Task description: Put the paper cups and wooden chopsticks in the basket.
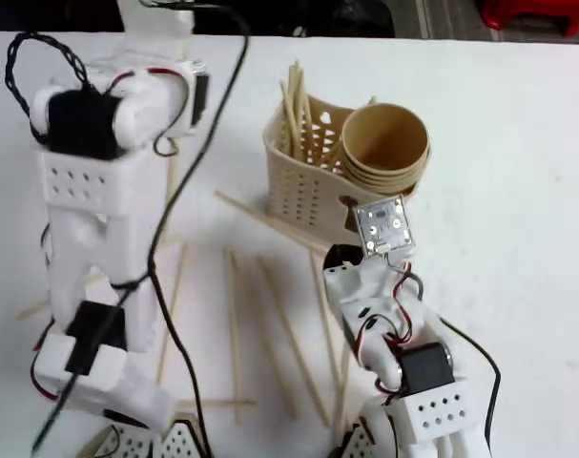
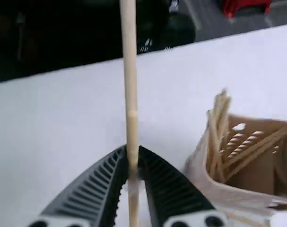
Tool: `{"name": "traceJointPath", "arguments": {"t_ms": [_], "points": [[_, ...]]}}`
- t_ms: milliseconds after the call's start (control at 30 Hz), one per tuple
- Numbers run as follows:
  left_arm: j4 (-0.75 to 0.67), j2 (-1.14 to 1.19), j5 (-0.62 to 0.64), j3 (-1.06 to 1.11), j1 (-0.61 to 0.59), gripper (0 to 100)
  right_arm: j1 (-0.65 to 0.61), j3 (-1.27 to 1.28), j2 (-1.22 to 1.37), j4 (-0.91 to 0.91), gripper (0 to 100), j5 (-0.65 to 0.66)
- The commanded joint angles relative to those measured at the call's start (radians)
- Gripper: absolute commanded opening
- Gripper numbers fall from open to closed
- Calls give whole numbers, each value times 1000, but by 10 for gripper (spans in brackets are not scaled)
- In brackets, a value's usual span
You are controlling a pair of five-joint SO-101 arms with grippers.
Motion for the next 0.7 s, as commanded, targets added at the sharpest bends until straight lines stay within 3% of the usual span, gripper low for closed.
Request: {"name": "traceJointPath", "arguments": {"t_ms": [0, 333, 667], "points": [[-95, -13, 48, -178, 114, 21, 13, -11, -15, -1, 18, 11], [-374, -8, 98, -213, 237, 21, 13, -11, -15, -1, 18, 11], [-508, 101, 98, -215, 254, 20, 13, -11, -15, -1, 18, 12]]}}
